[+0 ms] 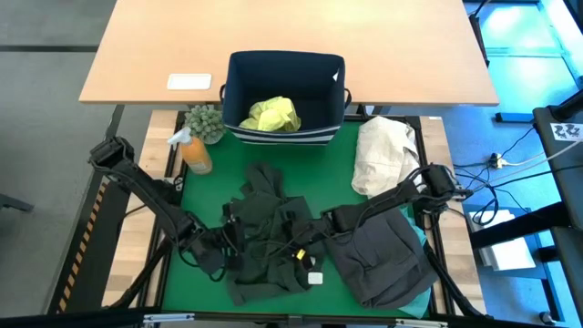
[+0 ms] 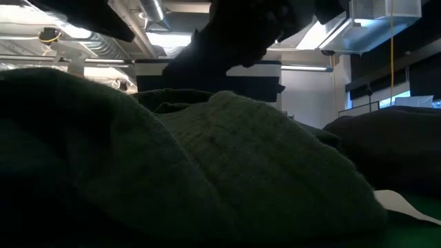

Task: Fold laundry
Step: Fold the green polo shirt

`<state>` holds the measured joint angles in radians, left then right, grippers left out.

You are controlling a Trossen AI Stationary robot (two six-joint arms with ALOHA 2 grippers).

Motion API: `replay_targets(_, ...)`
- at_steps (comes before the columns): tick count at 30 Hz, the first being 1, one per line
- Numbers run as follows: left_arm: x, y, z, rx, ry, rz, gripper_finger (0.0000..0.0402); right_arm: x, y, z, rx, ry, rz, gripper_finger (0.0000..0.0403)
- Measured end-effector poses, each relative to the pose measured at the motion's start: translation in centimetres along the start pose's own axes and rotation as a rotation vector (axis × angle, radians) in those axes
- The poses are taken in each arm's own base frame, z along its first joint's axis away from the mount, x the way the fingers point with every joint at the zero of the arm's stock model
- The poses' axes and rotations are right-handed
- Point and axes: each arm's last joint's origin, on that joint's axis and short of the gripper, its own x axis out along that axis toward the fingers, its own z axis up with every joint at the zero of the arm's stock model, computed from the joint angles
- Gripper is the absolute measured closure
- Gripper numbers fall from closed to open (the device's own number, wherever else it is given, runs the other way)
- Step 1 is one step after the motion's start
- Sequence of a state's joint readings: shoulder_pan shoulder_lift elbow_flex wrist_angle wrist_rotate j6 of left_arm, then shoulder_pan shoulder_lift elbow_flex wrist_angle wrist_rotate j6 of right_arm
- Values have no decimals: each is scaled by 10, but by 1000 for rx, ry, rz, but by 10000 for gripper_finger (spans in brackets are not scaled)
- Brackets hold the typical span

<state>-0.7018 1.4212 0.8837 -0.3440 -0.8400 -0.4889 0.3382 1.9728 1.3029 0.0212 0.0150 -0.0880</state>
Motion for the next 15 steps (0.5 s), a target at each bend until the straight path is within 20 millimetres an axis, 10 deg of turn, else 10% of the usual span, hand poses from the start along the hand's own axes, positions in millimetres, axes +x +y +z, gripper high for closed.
replay_targets(15, 15, 12, 3, 97, 79, -51, 271, 14, 1, -16, 55, 75, -18, 174)
